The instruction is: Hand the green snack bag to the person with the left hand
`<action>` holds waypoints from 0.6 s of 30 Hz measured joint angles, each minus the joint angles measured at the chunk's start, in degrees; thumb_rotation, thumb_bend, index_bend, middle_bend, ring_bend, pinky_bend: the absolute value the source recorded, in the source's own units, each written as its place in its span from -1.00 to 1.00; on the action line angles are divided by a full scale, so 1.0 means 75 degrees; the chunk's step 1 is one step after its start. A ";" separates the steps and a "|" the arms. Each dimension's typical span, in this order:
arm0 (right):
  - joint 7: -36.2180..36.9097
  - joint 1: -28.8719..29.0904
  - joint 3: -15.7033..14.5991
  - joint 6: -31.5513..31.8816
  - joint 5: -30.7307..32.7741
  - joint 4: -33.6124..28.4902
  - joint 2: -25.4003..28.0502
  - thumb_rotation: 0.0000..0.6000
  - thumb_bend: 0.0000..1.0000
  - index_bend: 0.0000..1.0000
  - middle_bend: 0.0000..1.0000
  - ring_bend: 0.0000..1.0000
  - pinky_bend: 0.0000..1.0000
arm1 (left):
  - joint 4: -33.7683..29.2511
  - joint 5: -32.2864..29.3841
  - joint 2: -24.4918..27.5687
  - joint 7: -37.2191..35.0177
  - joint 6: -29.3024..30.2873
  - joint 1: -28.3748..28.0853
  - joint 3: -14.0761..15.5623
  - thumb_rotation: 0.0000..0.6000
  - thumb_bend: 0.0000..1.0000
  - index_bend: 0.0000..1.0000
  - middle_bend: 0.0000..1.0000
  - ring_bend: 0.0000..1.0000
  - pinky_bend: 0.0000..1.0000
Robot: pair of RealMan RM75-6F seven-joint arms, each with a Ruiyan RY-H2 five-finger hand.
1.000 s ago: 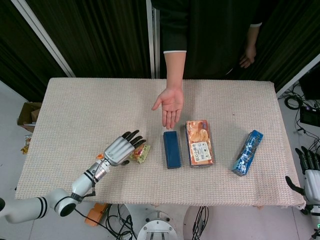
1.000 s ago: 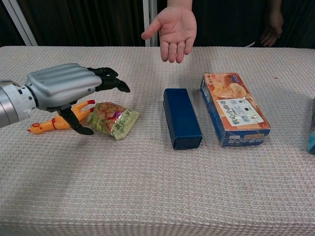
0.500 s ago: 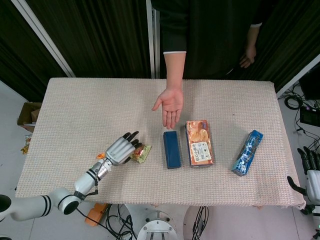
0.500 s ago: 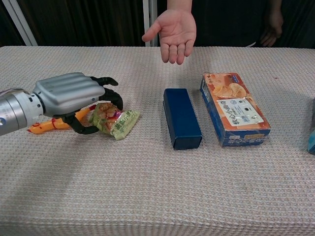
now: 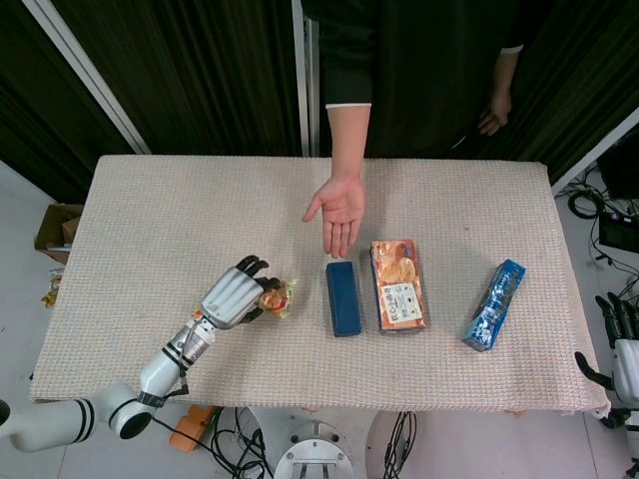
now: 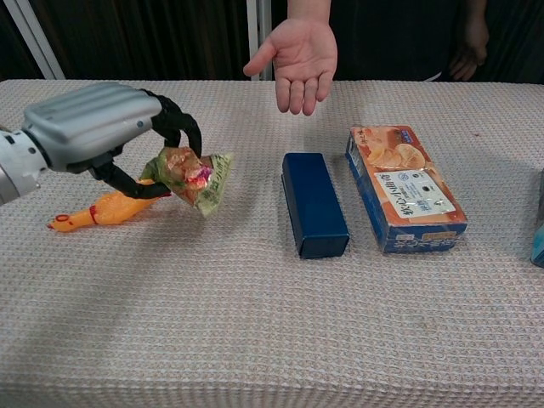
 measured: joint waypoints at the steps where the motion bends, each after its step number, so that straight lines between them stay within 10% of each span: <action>1: 0.0003 0.0006 0.0002 -0.0009 0.0001 0.0009 -0.0007 1.00 -0.65 -1.00 -1.00 -1.00 -1.00 | -0.0191 0.0005 0.0155 -0.0114 0.0177 0.0057 -0.0077 1.00 -0.19 0.37 0.26 -0.49 -0.54; 18: -0.0113 0.0034 0.0009 -0.0111 0.0081 -0.0010 -0.0069 1.00 -0.65 -1.00 -1.00 -1.00 -1.00 | -0.0601 -0.2062 0.0103 0.0557 -0.0382 -0.1370 -0.2309 1.00 -0.18 0.38 0.27 -0.48 -0.54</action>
